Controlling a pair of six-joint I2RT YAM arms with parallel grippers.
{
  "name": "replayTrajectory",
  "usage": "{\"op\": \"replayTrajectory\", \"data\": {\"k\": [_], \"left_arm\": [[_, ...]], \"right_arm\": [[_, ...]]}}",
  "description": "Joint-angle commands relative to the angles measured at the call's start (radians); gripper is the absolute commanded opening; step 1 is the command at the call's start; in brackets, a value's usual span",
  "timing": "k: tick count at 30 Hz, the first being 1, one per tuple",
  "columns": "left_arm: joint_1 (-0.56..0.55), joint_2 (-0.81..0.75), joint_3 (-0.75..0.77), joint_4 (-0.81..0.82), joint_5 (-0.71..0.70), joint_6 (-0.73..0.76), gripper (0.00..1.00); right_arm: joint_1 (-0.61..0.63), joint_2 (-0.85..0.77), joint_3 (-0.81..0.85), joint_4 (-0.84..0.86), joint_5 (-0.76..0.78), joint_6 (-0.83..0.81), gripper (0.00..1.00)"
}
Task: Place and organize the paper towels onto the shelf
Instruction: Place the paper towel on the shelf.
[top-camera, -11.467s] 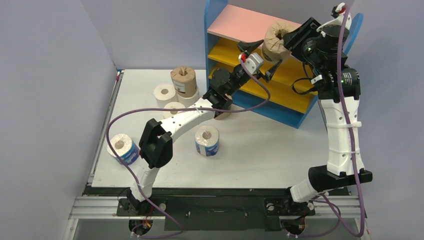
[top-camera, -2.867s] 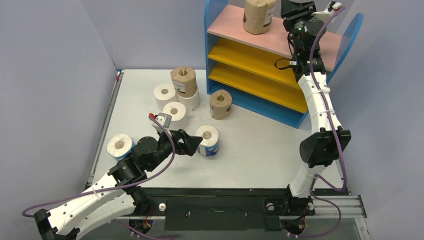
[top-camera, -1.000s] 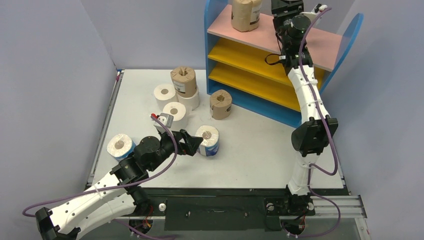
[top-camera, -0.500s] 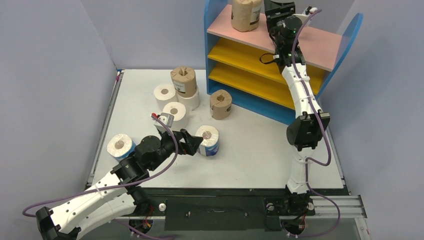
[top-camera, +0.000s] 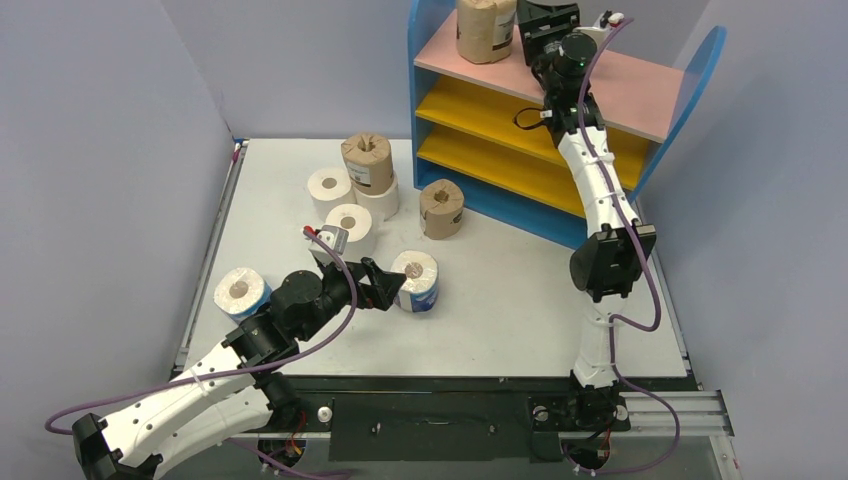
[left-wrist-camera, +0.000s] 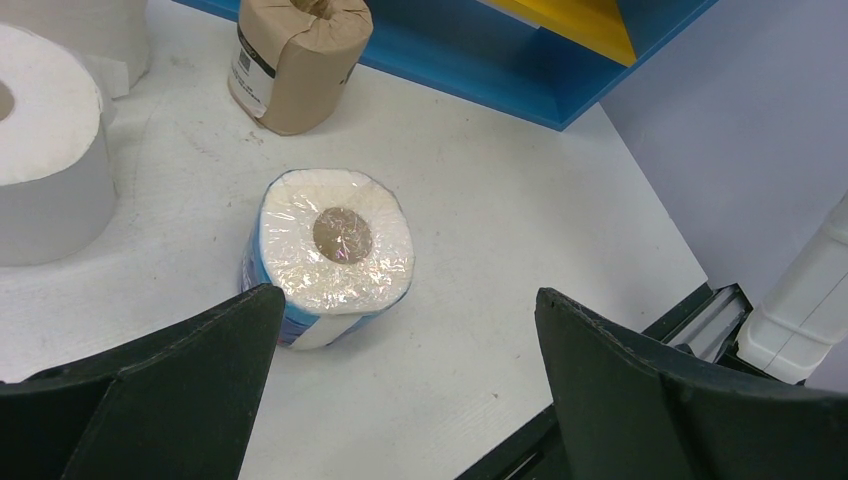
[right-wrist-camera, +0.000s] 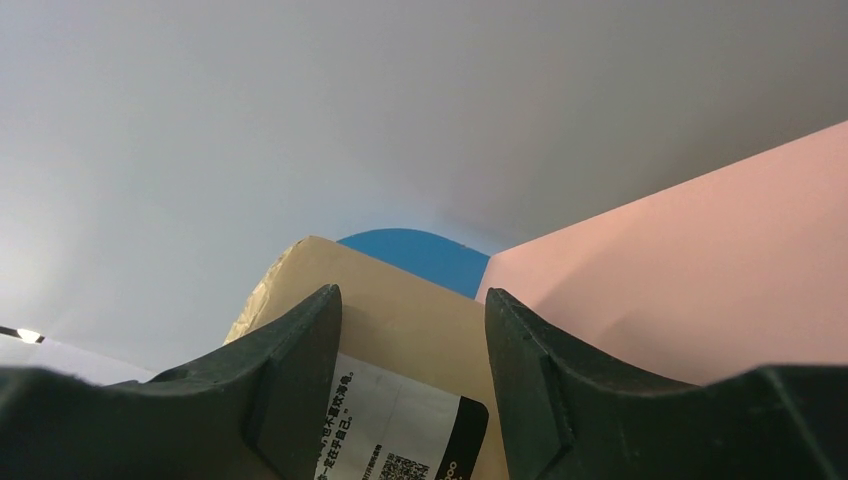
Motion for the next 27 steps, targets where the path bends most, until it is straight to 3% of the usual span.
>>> {"op": "replayTrajectory", "data": {"k": [1,27], "left_arm": [[0.005,0.000,0.012,0.046,0.011,0.007,0.96],[0.005,-0.028,0.003,0.035,0.016,-0.010,0.96]], "right_arm": [[0.034,0.021,0.036,0.030,-0.050,-0.006,0.51],[0.076,-0.043,-0.082,0.062,-0.075,-0.010,0.51]]}}
